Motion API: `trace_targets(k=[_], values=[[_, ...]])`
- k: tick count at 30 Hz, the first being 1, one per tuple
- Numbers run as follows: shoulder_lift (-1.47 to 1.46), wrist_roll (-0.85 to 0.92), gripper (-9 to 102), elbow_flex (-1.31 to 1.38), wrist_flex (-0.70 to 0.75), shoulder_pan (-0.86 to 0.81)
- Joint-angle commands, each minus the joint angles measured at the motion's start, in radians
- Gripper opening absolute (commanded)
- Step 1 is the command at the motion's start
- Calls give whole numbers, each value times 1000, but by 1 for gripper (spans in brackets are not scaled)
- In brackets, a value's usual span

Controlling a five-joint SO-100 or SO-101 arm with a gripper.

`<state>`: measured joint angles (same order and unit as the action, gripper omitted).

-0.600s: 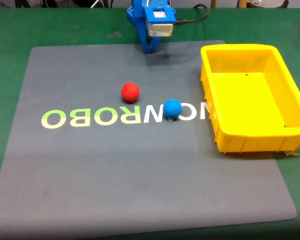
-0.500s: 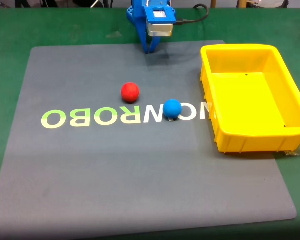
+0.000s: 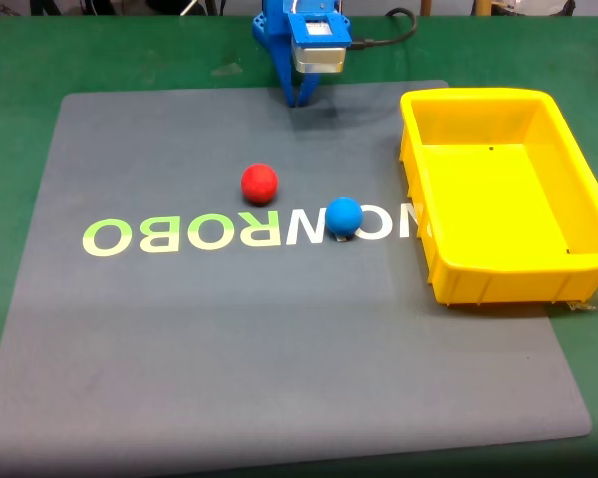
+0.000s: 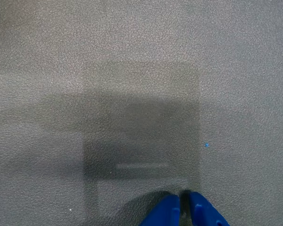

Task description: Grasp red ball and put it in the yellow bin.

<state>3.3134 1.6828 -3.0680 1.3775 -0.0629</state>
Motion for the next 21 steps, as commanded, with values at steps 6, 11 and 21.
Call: trace_targets(k=[6, 11, 21], values=[[9, -2, 18, -17, -9, -25], [9, 54, 32, 98, -31, -95], [-430, 89, 32, 403, -262, -173]])
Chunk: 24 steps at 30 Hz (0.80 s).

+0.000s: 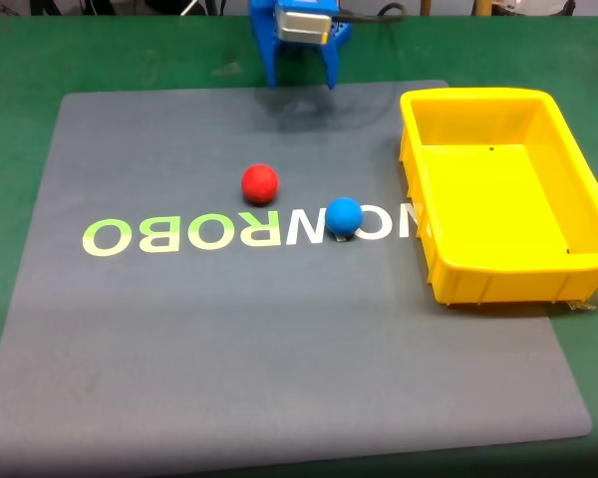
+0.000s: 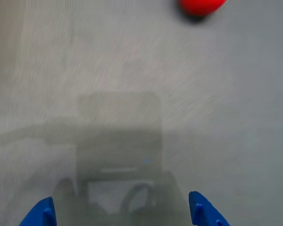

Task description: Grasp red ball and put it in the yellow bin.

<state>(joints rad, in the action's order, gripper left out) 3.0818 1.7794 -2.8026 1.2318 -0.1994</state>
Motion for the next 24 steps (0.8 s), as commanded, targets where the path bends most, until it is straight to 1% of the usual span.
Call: trace_targets(k=[1, 5, 11, 15, 24], values=[[-278, -6, 32, 172, -158, -49], [-532, 12, 32, 268, -314, -91], [-741, 63, 32, 304, -497, -137], [-842, 51, 32, 331, -568, -137], [-1068, -2, 32, 471, -650, -106]])
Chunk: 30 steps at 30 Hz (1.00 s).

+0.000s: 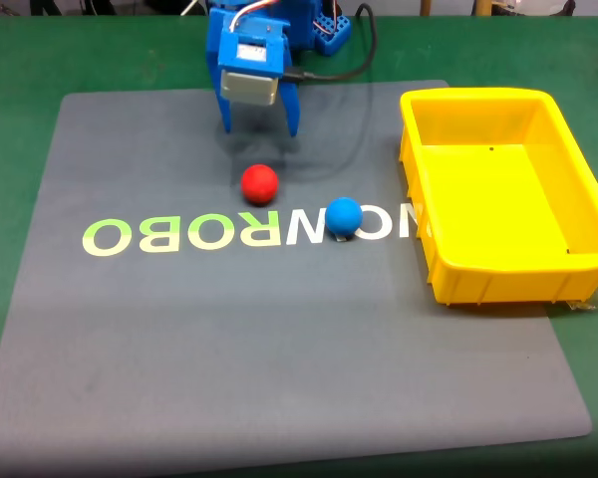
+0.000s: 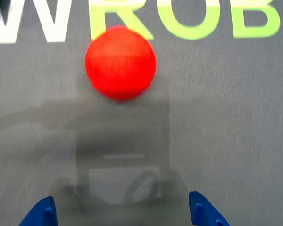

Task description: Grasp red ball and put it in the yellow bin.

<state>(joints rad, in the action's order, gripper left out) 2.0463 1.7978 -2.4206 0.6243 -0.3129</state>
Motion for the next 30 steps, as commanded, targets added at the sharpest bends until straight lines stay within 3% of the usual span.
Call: trace_targets(k=[1, 30], values=[[-54, -20, 32, 103, -46, 11], [-538, -77, 32, 472, -126, 77]])
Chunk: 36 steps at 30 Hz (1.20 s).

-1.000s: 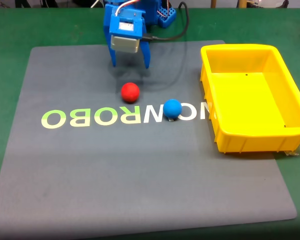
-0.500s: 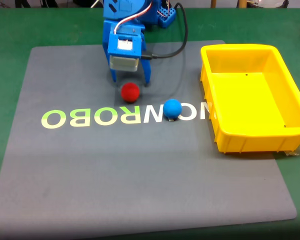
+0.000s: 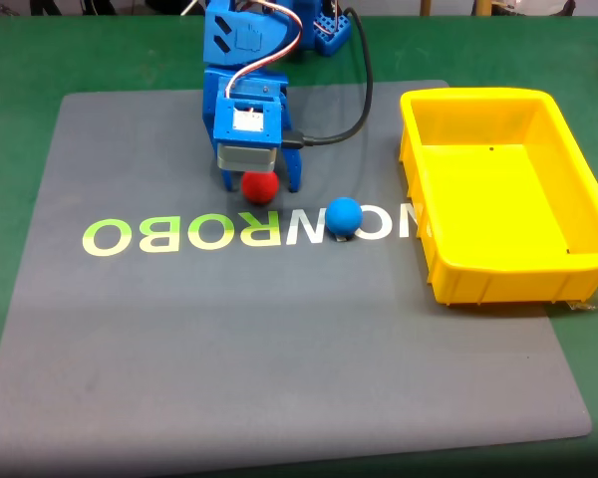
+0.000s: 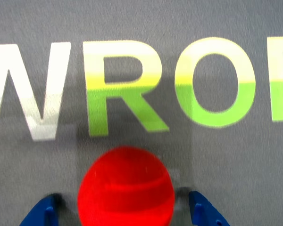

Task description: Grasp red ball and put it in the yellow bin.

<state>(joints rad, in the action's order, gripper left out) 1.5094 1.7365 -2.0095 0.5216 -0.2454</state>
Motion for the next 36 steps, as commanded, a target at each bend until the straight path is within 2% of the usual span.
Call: trace_targets(k=[1, 6, 10, 14, 19, 28, 36], values=[[-8, -18, 32, 66, -23, 11], [-23, -20, 31, 71, -23, 17], [-31, -18, 25, 72, -25, 17], [-37, -18, 11, 72, -28, 12], [-34, -23, 1, 72, -23, 9], [5, -18, 0, 72, -23, 2], [282, -58, 0, 133, -28, 97]])
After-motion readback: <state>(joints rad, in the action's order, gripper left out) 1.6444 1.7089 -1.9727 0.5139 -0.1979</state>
